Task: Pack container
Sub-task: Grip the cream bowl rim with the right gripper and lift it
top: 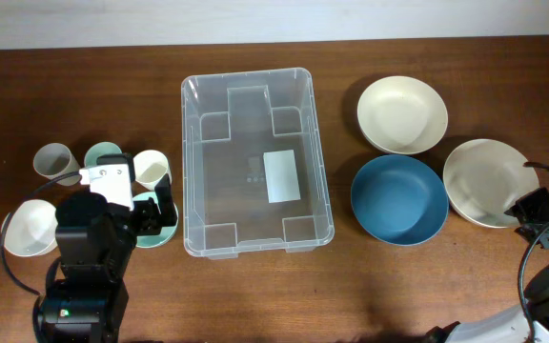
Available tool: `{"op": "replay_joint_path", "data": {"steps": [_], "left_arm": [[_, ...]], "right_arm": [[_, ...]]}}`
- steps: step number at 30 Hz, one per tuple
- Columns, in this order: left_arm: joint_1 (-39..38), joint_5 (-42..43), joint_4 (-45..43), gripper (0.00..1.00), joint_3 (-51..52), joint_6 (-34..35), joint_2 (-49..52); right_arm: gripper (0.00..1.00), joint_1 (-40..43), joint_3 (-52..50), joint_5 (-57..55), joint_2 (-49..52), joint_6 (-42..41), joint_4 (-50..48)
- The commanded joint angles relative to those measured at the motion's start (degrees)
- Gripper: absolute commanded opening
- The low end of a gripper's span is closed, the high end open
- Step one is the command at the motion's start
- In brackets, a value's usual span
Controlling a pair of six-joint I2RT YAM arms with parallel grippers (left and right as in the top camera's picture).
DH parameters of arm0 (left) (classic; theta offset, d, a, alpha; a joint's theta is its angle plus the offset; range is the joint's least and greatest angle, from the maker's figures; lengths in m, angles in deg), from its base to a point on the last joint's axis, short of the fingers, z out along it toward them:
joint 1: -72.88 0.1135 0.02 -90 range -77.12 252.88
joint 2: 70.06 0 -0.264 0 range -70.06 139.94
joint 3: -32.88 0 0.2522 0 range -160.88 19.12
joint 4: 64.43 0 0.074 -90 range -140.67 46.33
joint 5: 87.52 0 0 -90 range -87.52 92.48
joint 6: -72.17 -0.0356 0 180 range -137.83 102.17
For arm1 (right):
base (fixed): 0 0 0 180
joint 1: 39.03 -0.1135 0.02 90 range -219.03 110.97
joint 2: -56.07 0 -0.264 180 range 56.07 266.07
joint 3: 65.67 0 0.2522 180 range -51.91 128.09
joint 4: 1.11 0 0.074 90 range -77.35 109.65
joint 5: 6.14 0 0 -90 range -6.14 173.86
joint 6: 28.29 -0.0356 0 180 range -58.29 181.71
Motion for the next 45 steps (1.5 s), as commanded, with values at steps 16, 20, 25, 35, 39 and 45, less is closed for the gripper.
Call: {"op": "replay_joint_path", "data": {"steps": [16, 20, 25, 35, 39, 45], "left_arm": [[0.3, 0.2, -1.5, 1.00, -1.0, 0.5, -0.2], [0.3, 0.2, -1.5, 1.00, -1.0, 0.5, -0.2], [0.3, 0.2, -1.5, 1.00, -1.0, 0.5, -0.2], [0.3, 0.2, -1.5, 1.00, -1.0, 0.5, -0.2], [0.3, 0.2, -1.5, 1.00, -1.0, 0.5, -0.2], [0.3, 0.2, -1.5, 1.00, -1.0, 0.5, -0.2]], "right_arm": [[0.38, 0.0, -4.5, -0.5, 0.6, -0.5, -5.6], [0.28, 0.0, -4.5, -0.5, 0.6, -0.5, -5.6], [0.14, 0.0, -4.5, -0.5, 0.6, -0.5, -5.6], [0.04, 0.0, -4.5, -0.4, 0.6, -1.0, -6.2], [0.04, 0.0, -4.0, -0.1, 0.1, -4.2, -6.4], [0.04, 0.0, -0.8, 0.1, -4.6, -5.1, -5.5]]}}
